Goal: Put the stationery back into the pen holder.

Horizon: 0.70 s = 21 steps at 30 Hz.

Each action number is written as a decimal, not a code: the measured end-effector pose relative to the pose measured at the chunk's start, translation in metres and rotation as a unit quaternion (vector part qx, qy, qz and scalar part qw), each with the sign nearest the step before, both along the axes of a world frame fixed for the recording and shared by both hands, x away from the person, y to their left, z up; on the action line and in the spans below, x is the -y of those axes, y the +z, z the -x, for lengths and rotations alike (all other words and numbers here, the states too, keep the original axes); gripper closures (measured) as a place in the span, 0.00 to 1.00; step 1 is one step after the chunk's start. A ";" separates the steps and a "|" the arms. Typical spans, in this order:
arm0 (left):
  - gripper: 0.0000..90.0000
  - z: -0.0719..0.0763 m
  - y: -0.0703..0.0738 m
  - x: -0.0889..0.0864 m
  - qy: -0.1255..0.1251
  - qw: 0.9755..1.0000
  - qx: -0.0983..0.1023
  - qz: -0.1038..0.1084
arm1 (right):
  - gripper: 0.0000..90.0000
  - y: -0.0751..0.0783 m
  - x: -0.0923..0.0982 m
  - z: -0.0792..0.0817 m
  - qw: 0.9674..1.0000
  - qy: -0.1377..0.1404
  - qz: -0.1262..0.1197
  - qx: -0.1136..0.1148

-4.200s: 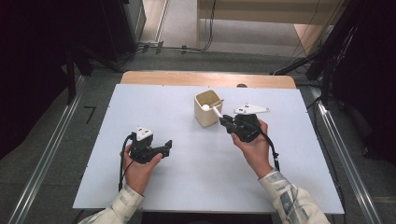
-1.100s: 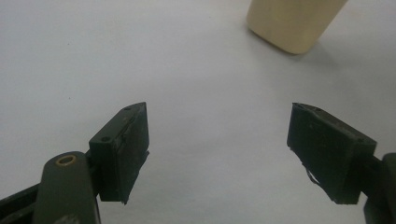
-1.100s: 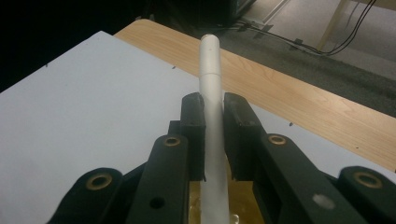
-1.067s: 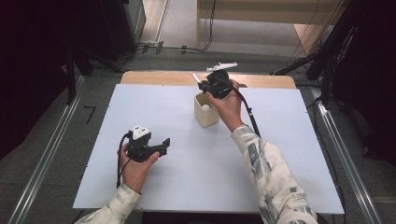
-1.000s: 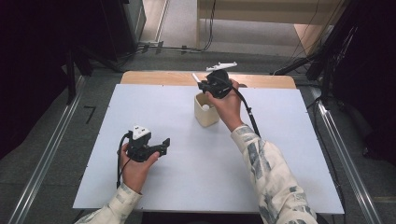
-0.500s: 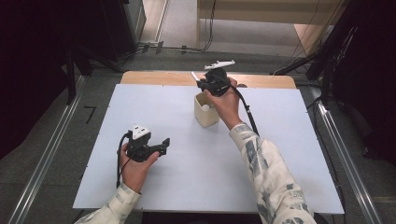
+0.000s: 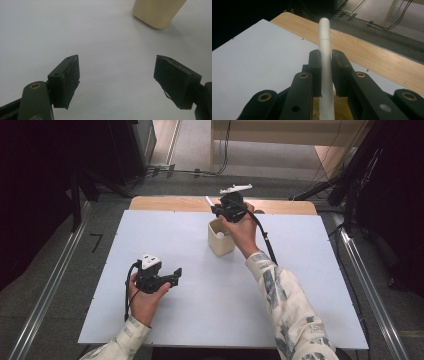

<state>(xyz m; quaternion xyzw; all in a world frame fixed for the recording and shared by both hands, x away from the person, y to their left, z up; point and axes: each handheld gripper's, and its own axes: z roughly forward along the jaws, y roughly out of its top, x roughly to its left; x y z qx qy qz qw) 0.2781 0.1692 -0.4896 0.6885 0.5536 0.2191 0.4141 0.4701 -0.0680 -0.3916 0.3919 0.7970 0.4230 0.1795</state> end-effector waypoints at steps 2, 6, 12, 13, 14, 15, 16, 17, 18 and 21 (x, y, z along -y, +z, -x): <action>0.25 0.000 0.000 0.000 -0.001 1.000 0.000 0.000 | 0.85 0.000 0.000 0.000 1.000 -0.001 -0.001 0.000; 0.25 0.000 0.000 0.000 -0.001 1.000 0.001 0.000 | 0.85 -0.001 0.000 0.000 1.000 -0.001 0.000 0.001; 0.25 0.000 0.000 0.000 -0.002 1.000 0.001 0.001 | 0.85 -0.001 0.000 -0.001 1.000 -0.001 0.001 -0.001; 0.25 0.000 0.000 0.000 -0.001 1.000 0.000 0.001 | 0.85 -0.001 0.000 0.000 1.000 -0.001 0.002 -0.001; 0.25 0.000 0.000 0.000 -0.001 1.000 0.000 0.001 | 0.85 -0.001 0.000 0.000 1.000 0.000 0.002 -0.002; 0.25 0.000 0.000 0.000 -0.001 1.000 0.001 0.001 | 0.85 -0.002 0.000 0.000 1.000 0.000 0.003 -0.002; 0.25 0.000 0.000 0.000 0.000 1.000 0.001 0.000 | 0.85 -0.002 0.001 0.000 1.000 0.000 0.003 -0.002; 0.25 0.000 0.000 0.000 0.000 1.000 0.001 0.000 | 0.85 -0.002 0.001 0.000 1.000 0.001 0.002 -0.003; 0.25 0.000 0.000 0.000 0.000 1.000 0.001 0.000 | 0.85 -0.002 0.001 0.000 1.000 0.001 0.001 -0.004; 0.25 0.000 0.000 0.000 0.000 1.000 0.001 0.001 | 0.85 -0.004 0.002 0.001 1.000 0.001 0.002 -0.005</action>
